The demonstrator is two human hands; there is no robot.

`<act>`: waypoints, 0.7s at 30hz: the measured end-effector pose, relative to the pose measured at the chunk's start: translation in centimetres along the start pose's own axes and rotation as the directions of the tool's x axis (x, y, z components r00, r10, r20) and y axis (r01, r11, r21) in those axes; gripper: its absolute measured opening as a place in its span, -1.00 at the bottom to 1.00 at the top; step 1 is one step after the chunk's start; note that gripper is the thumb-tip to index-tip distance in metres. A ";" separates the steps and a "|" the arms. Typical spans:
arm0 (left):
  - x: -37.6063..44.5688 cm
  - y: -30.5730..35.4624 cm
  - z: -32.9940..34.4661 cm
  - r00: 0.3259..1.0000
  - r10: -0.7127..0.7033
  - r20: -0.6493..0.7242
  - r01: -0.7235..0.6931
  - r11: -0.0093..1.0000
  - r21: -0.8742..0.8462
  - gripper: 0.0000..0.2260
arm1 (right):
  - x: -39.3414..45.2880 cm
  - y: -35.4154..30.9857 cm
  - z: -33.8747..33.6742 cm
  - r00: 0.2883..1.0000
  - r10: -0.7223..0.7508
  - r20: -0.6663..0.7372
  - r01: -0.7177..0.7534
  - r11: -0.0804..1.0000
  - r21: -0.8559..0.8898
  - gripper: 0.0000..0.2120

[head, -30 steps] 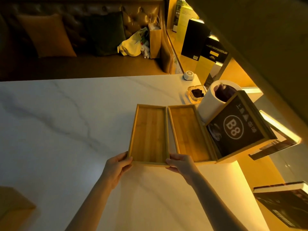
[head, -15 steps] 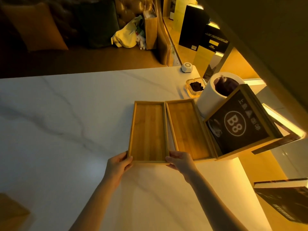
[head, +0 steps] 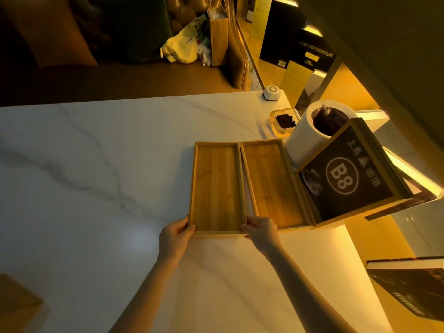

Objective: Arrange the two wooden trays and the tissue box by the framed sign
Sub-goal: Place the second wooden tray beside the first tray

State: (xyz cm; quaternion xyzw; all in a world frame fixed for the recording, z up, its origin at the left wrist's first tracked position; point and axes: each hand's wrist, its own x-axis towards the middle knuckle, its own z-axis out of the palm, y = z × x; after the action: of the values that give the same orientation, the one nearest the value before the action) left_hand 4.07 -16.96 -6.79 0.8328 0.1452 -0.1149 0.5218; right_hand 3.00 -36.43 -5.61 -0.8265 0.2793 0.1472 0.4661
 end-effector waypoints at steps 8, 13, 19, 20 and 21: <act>0.2 -0.5 0.7 0.998 0.044 -0.046 -0.036 0.986 0.161 -0.69 | -0.3 0.1 0.8 0.991 -0.101 -0.091 0.071 0.954 -0.293 -0.79; 0.3 -0.9 0.7 0.998 0.057 -0.031 -0.049 0.977 0.205 -0.68 | -0.5 0.6 1.5 0.981 -0.148 -0.123 0.096 0.931 -0.351 -0.81; 0.0 -1.0 0.8 0.995 0.099 -0.034 -0.087 0.965 0.248 -0.73 | -1.2 1.3 1.7 0.965 -0.216 -0.148 0.158 0.931 -0.329 -0.77; -0.4 -1.2 0.9 0.993 0.117 -0.031 -0.105 0.957 0.272 -0.72 | -1.6 1.6 1.7 0.958 -0.238 -0.158 0.178 0.929 -0.324 -0.77; -0.9 -1.4 1.0 0.990 0.141 -0.027 -0.127 0.947 0.295 -0.70 | -2.0 1.9 1.7 0.950 -0.263 -0.169 0.199 0.926 -0.321 -0.77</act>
State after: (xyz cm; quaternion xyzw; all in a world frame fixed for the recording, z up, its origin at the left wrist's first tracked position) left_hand 2.71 -17.41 -8.15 0.9112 0.0821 -0.0793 0.3959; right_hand 0.26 -35.11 -6.83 -0.9257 0.2012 0.0439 0.3173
